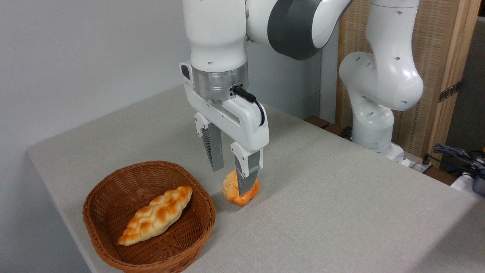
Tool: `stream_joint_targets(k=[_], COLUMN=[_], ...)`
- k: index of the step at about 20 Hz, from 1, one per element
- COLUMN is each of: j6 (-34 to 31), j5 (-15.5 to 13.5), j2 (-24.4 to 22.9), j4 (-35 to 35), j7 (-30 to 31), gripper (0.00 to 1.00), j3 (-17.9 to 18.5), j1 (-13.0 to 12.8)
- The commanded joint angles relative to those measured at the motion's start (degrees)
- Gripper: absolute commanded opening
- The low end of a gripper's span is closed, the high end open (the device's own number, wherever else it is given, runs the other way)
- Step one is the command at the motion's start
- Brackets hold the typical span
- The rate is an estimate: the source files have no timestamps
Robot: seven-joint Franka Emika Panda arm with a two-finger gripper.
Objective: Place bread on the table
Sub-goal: 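Open the gripper and move it from the orange bun over the basket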
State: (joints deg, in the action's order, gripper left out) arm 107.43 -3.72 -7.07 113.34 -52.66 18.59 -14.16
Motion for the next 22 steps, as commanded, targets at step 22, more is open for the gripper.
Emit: stream_joint_targets(k=[22], j6=[15.00], j5=[-3.31], j2=[6.01], j4=[-0.31], j7=[28.03], gripper=[1.00], j3=[-0.22], j1=[-2.89])
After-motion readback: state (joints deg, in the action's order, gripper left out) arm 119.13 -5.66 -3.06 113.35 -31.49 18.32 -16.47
